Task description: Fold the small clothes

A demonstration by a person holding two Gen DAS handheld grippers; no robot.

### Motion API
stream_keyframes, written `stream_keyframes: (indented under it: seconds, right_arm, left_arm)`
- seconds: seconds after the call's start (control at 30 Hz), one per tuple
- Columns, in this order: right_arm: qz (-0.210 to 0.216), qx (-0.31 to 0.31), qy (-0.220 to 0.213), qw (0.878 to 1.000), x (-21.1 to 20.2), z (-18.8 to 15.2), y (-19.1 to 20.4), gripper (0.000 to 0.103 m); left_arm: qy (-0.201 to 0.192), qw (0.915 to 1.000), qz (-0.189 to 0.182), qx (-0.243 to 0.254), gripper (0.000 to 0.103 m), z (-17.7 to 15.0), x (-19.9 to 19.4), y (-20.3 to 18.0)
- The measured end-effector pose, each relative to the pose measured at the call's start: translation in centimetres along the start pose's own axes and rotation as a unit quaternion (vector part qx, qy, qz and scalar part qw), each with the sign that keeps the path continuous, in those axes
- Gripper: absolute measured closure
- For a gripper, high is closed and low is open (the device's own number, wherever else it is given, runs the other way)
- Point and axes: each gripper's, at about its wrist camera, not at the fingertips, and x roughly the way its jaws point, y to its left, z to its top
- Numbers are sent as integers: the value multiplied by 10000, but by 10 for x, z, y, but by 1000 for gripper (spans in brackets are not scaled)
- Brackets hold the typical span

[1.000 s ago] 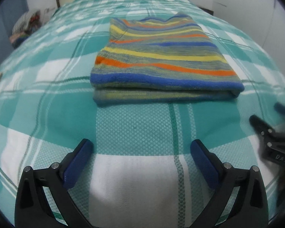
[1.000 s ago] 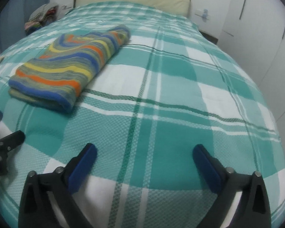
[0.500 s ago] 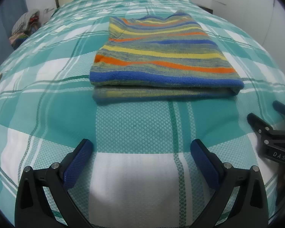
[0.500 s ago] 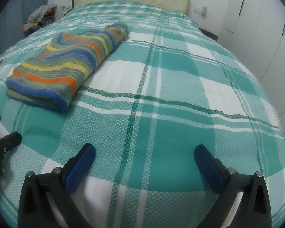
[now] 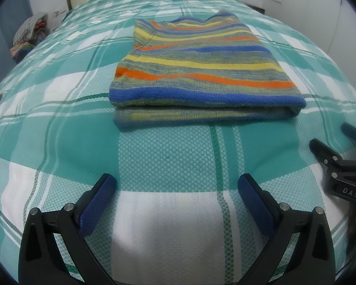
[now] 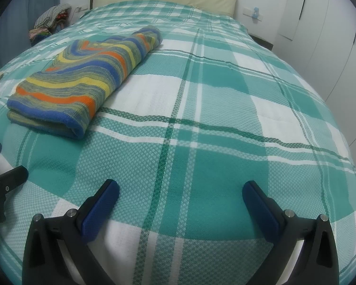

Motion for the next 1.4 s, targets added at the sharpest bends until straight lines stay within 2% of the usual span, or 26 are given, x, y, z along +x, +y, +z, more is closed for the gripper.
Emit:
stream_keyframes:
  seconds: [0.13, 0.17, 0.2, 0.23, 0.27, 0.3, 0.33, 0.4, 0.43, 0.5, 0.57, 0.63, 0.67, 0.73, 0.83, 0.87, 0.9, 0.93, 0.97, 1.0, 1.03, 1.07, 1.13, 1.17, 1.27, 1.4]
  right_arm:
    - [63, -22, 58, 10000, 2, 2, 0, 0]
    - [146, 7, 120, 9998, 2, 4, -2, 0]
    - [333, 97, 215, 9992, 1, 7, -8, 0]
    - [536, 182, 291, 9980, -1, 10, -14, 0]
    - [861, 331, 352, 9951, -5, 14, -23, 0]
    - [1270, 557, 286, 9899, -12, 20, -34, 1]
    - [1535, 708, 170, 9855, -18, 25, -41, 1]
    - [2011, 885, -166, 9754, -26, 47, -53, 0]
    - [2176, 899, -211, 9717, -24, 57, -55, 0]
    - [2752, 1109, -286, 9545, -11, 83, -58, 1]
    - [3351, 1442, -102, 9310, 15, 106, -58, 3]
    - [3873, 1889, 292, 9019, 52, 122, -54, 20]
    - [4105, 2083, 464, 8866, 69, 128, -51, 23]
    - [4353, 2290, 757, 8674, 98, 134, -39, 33]
    - [4549, 2216, 999, 8567, 126, 142, -17, 48]
    - [4531, 2166, 1039, 8585, 134, 146, -7, 50]
    - [4541, 2182, 1030, 8577, 138, 148, -4, 55]
    - [4549, 2231, 1033, 8559, 144, 152, 1, 63]
    - [4519, 2280, 1057, 8560, 149, 155, 8, 65]
    - [4471, 2271, 1057, 8587, 151, 158, 12, 71]
    - [4372, 2167, 1034, 8667, 149, 162, 17, 75]
    - [4117, 1854, 938, 8873, 142, 167, 25, 76]
    - [3718, 1229, 619, 9180, 119, 174, 38, 78]
    - [3624, 1015, 464, 9253, 109, 177, 41, 79]
    - [3550, 484, -117, 9335, 66, 191, 49, 79]
    - [3665, 267, -602, 9281, 28, 212, 49, 79]
  left_arm:
    - [181, 9997, -146, 64, 1, 4, -3, 3]
    - [312, 9992, -215, 101, 3, 8, -7, 6]
    - [341, 9989, -319, 58, 12, 15, -17, 14]
    - [208, 9989, -420, -36, 14, 21, -30, 24]
    - [-119, 9981, -552, -227, 12, 33, -49, 42]
    - [-335, 9968, -612, -388, 3, 42, -60, 56]
    - [-592, 9938, -693, -642, 1, 58, -69, 74]
    - [-734, 9885, -894, -974, 1, 86, -68, 100]
    - [-650, 9866, -1053, -1062, 1, 99, -58, 109]
    - [-190, 9817, -1543, -1096, 2, 127, -18, 124]
    - [123, 9775, -1693, -1253, 3, 139, 20, 133]
    - [338, 9719, -1898, -1347, 4, 143, 47, 131]
    - [448, 9663, -2160, -1330, 4, 143, 59, 127]
    - [531, 9574, -2537, -1272, 5, 145, 75, 119]
    - [431, 9597, -2515, -1181, 7, 151, 87, 111]
    - [455, 9590, -2525, -1201, 10, 154, 92, 108]
    - [453, 9587, -2531, -1212, 23, 155, 95, 106]
    - [446, 9580, -2562, -1204, 59, 157, 97, 104]
    - [554, 9535, -2713, -1187, 79, 156, 103, 98]
    - [623, 9513, -2754, -1235, 84, 155, 106, 96]
    - [547, 9530, -2705, -1247, 85, 156, 105, 97]
    - [463, 9555, -2654, -1202, 86, 156, 101, 95]
    - [308, 9604, -2531, -1125, 87, 159, 87, 94]
    - [212, 9603, -2545, -1122, 87, 161, 76, 95]
    - [-175, 9639, -2488, -931, 87, 172, 37, 97]
    - [-753, 9689, -2260, -671, 83, 187, -5, 91]
